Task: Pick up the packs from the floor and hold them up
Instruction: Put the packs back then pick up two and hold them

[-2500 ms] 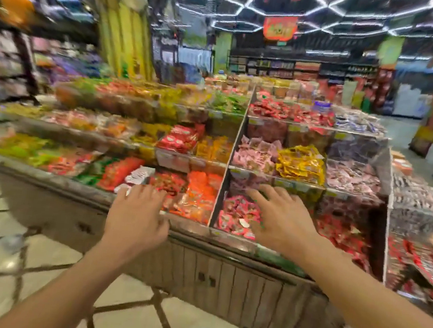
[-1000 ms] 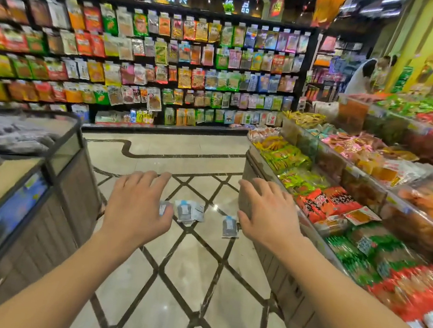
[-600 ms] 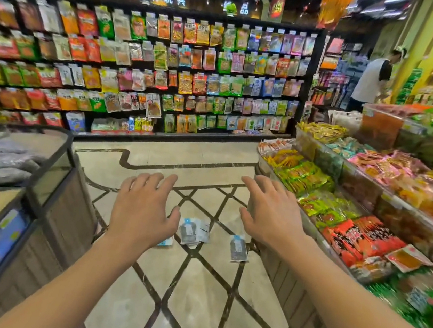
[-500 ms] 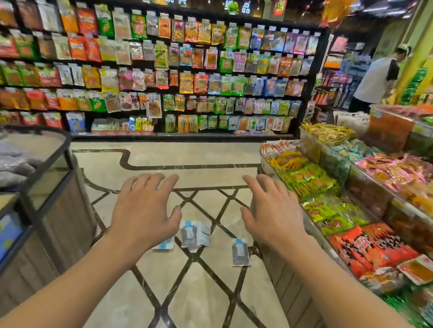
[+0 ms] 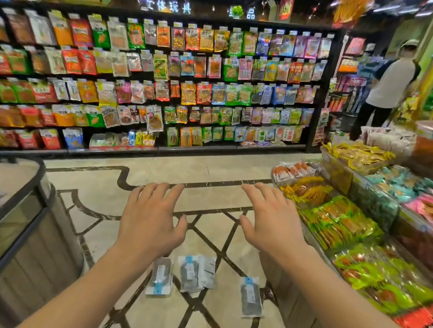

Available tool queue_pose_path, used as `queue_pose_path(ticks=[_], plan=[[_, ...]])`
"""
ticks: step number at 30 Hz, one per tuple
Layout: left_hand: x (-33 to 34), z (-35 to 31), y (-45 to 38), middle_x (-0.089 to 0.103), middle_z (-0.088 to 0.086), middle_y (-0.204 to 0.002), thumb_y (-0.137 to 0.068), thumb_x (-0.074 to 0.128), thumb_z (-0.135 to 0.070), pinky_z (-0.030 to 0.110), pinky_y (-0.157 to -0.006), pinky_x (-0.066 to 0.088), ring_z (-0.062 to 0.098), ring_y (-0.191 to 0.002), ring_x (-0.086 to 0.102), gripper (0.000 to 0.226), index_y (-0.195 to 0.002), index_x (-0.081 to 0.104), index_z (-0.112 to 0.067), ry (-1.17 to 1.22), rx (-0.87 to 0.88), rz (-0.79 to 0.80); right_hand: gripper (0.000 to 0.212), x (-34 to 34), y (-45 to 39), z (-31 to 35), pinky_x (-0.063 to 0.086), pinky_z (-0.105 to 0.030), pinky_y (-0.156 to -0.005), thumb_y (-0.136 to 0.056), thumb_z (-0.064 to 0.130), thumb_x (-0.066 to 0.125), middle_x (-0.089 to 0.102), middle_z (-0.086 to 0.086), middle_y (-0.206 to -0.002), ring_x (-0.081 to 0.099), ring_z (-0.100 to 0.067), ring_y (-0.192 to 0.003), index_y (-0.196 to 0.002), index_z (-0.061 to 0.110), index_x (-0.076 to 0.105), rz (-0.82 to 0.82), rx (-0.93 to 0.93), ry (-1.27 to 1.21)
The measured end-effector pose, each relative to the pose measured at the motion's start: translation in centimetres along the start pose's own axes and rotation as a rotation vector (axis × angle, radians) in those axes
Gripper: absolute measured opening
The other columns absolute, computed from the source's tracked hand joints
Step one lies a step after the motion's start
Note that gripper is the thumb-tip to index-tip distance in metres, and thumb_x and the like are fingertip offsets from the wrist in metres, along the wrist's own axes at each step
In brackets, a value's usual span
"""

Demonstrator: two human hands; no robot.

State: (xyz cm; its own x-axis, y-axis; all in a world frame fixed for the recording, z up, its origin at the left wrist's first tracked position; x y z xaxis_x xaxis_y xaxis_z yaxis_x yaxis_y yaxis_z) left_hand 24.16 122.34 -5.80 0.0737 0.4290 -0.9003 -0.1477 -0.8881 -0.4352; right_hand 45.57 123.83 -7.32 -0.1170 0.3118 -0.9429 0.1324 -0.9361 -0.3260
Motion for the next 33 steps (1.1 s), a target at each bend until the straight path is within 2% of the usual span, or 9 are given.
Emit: queue_pose_path(ticks=[5, 12, 20, 24, 27, 33], plan=[[3.8, 0.6, -6.8, 0.069, 0.004, -0.122, -0.079, 0.052, -0.047, 0.048, -0.103, 0.047, 0.030, -0.117, 0.061, 0.064, -0.136, 0.061, -0.021, -0.010, 0.002, -0.006, 0.068, 2.6, -7.4, -1.9, 0.042, -0.045, -0.111, -0.096, 0.046, 0.056, 0.042, -0.001, -0.157, 0.040, -0.026, -0.144, -0.157, 0.030, 0.032, 0.003, 0.009, -0.026], [10.4, 3.0, -15.2, 0.063, 0.000, -0.134, -0.082, 0.046, -0.052, 0.047, -0.113, 0.040, 0.026, -0.129, 0.055, 0.070, -0.147, 0.050, -0.026, -0.020, -0.002, 0.044, 0.068, 7.5, -16.7, -2.7, 0.042, -0.045, -0.111, -0.097, 0.046, 0.056, 0.041, -0.002, -0.157, 0.040, -0.027, -0.143, -0.158, 0.030, 0.030, 0.017, -0.002, -0.030], [18.8, 6.8, -27.7, 0.063, 0.004, -0.136, -0.084, 0.050, -0.050, 0.048, -0.113, 0.039, 0.028, -0.129, 0.055, 0.068, -0.146, 0.052, -0.022, 0.024, 0.018, 0.087, 0.069, 14.1, -29.8, -3.2, 0.039, -0.046, -0.116, -0.098, 0.048, 0.057, 0.037, -0.001, -0.161, 0.037, -0.026, -0.147, -0.159, 0.031, 0.028, 0.041, 0.014, -0.021], [22.8, 9.0, -34.8, 0.068, 0.008, -0.127, -0.079, 0.051, -0.047, 0.052, -0.107, 0.044, 0.033, -0.121, 0.060, 0.066, -0.138, 0.060, -0.018, 0.080, 0.015, 0.096, 0.069, 17.5, -36.4, -4.1, 0.042, -0.049, -0.111, -0.097, 0.046, 0.057, 0.040, -0.004, -0.160, 0.039, -0.028, -0.145, -0.159, 0.028, 0.032, 0.071, 0.057, -0.025], [26.6, 9.9, -38.8, 0.068, 0.010, -0.129, -0.079, 0.053, -0.047, 0.051, -0.107, 0.044, 0.035, -0.121, 0.061, 0.067, -0.138, 0.061, -0.018, 0.078, 0.020, 0.142, 0.068, 21.0, -40.0, -4.8, 0.044, -0.049, -0.108, -0.096, 0.046, 0.058, 0.043, -0.006, -0.158, 0.043, -0.030, -0.142, -0.157, 0.027, 0.035, 0.118, 0.089, -0.034], [35.3, 10.9, -42.9, 0.074, 0.014, -0.116, -0.074, 0.062, -0.044, 0.053, -0.095, 0.052, 0.039, -0.107, 0.068, 0.062, -0.127, 0.070, -0.013, 0.106, 0.001, 0.261, 0.070, 28.9, -44.7, -6.5, 0.049, -0.051, -0.100, -0.089, 0.046, 0.062, 0.051, -0.008, -0.151, 0.050, -0.034, -0.136, -0.153, 0.024, 0.044, 0.255, 0.104, -0.083]])
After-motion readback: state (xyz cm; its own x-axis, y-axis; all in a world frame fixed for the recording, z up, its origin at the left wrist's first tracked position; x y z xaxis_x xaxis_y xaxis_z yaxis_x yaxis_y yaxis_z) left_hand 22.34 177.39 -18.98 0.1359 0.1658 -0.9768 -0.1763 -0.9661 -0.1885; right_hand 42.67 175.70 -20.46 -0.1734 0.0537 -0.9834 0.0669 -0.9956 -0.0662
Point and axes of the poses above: each hand's wrist, its own y-axis away from the middle knuckle, its own x-axis out of the palm, z = x × y, the point moved 8 cm from there along -y, towards the middle knuckle
